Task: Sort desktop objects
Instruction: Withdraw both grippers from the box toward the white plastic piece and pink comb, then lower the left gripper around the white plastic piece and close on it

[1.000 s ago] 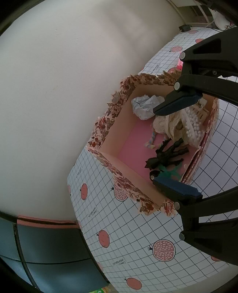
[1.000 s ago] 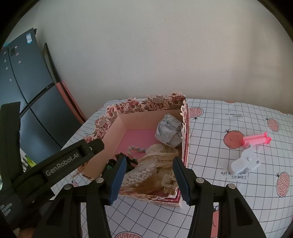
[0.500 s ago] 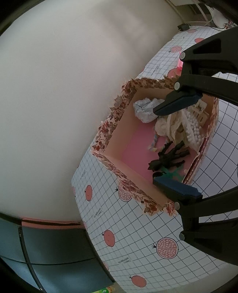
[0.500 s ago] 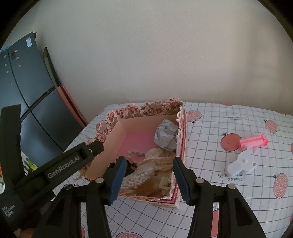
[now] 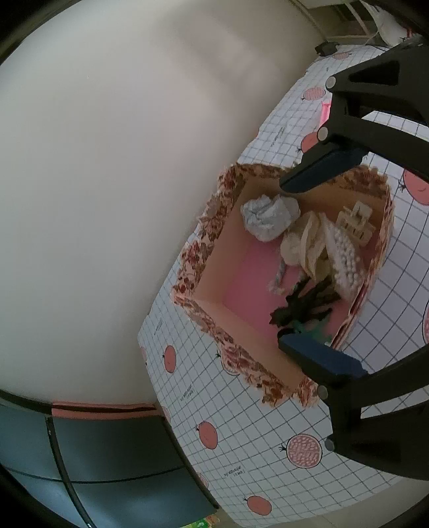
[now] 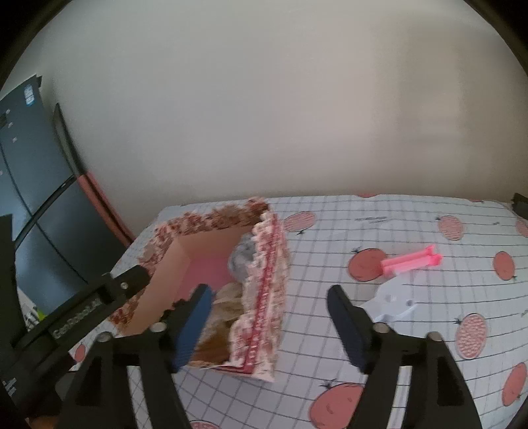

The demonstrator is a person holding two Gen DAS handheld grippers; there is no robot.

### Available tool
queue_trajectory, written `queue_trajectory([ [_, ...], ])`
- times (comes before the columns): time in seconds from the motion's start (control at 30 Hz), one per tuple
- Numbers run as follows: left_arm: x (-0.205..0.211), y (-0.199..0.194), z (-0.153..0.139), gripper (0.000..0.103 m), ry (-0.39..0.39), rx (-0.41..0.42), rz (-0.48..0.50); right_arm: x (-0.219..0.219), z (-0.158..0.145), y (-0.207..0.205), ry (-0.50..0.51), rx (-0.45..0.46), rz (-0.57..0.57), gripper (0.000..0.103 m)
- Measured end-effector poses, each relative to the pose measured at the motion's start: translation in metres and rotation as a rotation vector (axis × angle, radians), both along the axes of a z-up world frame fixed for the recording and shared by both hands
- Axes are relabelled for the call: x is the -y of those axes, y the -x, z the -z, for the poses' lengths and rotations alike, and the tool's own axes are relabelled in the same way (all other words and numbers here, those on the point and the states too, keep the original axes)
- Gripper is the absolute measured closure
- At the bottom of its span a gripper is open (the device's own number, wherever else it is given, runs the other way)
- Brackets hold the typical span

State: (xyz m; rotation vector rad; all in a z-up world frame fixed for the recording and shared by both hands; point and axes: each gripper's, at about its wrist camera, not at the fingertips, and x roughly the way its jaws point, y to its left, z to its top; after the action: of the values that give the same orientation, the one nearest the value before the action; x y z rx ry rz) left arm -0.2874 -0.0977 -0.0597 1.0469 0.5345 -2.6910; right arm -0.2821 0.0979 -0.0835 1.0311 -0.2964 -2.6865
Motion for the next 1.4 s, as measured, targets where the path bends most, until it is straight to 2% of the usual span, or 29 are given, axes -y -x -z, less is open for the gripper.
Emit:
queue_trajectory([
  [0.1,-0.010,0.000,-0.003,0.015,0.005,-0.006,0.014,-0.016,-0.003,0.002,0.001,0.005,0.029,0.021],
  [0.23,-0.026,0.003,-0.007,0.015,0.027,-0.011,0.041,-0.040,-0.004,0.002,0.013,0.010,0.068,0.010],
  [0.37,-0.046,0.006,-0.011,0.014,0.035,-0.023,0.076,-0.062,-0.007,0.003,0.008,0.008,0.098,0.008],
  [0.43,-0.056,0.007,-0.012,0.014,0.040,-0.025,0.095,-0.074,-0.008,0.002,0.006,0.006,0.114,0.003],
  [0.77,-0.104,0.015,-0.017,0.013,0.076,-0.040,0.180,-0.126,-0.013,0.005,0.023,0.013,0.197,0.000],
  [0.87,-0.116,0.018,-0.016,0.009,0.087,-0.036,0.204,-0.142,-0.015,0.008,0.023,0.012,0.225,0.000],
  [1.13,-0.152,0.024,-0.014,0.009,0.052,-0.033,0.290,-0.185,-0.016,0.017,0.035,0.027,0.299,0.000],
  [1.4,-0.189,0.039,0.009,0.009,0.050,0.027,0.383,-0.211,-0.010,0.025,0.042,0.043,0.338,0.000],
])
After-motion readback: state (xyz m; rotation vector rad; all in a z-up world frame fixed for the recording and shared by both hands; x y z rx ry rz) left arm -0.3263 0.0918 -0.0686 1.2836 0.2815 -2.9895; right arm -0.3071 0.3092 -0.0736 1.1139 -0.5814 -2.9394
